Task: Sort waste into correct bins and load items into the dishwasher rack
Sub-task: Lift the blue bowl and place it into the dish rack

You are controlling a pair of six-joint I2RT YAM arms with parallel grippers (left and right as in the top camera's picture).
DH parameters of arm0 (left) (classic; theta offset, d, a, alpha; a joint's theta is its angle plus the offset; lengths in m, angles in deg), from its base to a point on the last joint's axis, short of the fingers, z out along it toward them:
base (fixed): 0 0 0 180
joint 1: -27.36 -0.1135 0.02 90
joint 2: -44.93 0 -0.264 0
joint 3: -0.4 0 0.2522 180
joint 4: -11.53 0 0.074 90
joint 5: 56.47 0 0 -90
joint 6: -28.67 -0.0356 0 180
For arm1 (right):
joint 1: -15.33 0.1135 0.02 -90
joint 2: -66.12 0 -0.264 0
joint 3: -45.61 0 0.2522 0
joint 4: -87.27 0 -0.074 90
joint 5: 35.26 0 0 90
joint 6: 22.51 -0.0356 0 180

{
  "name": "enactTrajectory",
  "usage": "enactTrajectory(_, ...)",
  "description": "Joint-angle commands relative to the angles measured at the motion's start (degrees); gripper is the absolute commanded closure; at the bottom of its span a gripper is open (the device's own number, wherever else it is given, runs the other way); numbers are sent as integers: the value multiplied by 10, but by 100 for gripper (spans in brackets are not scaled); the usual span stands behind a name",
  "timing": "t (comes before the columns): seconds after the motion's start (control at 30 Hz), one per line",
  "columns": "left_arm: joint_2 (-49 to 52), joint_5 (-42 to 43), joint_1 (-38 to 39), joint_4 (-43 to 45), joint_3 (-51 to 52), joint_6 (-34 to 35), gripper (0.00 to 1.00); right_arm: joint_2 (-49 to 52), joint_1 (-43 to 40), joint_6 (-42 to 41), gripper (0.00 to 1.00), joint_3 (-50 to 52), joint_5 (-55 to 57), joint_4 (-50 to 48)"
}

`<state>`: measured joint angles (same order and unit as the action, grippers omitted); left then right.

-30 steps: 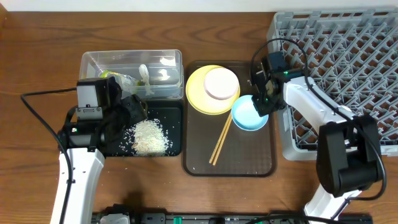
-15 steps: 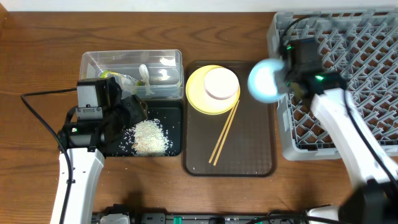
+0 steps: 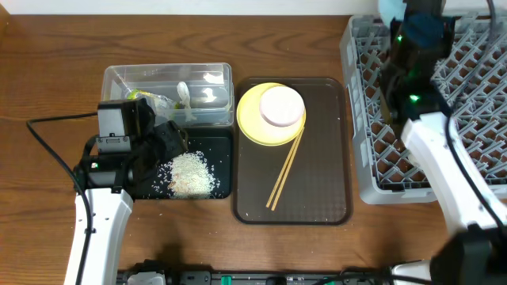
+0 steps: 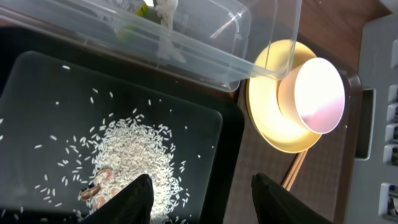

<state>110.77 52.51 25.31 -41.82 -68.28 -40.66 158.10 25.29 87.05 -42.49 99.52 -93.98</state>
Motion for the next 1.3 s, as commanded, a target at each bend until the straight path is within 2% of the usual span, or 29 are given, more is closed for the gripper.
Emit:
enactTrajectory(0.0,-3,-7,-2,0,-2,-12,46,51,-18,104,99,-2,73,-73)
enactTrajectory(0.17,-3,-7,-2,0,-2,-12,46,124,-29,110,99,-2,73,-171)
enactTrajectory(0.37,-3,-7,-2,-3,-2,-12,46,204,-32,110,99,-2,70,-220)
enactTrajectory(0.67,-3,-7,-2,-7,-2,-12,46,277,-31,97,99,-2,68,-221)
enactTrajectory(1.27,-3,-7,-2,-7,-2,-12,46,289,-26,66,99,-2,60,-208)
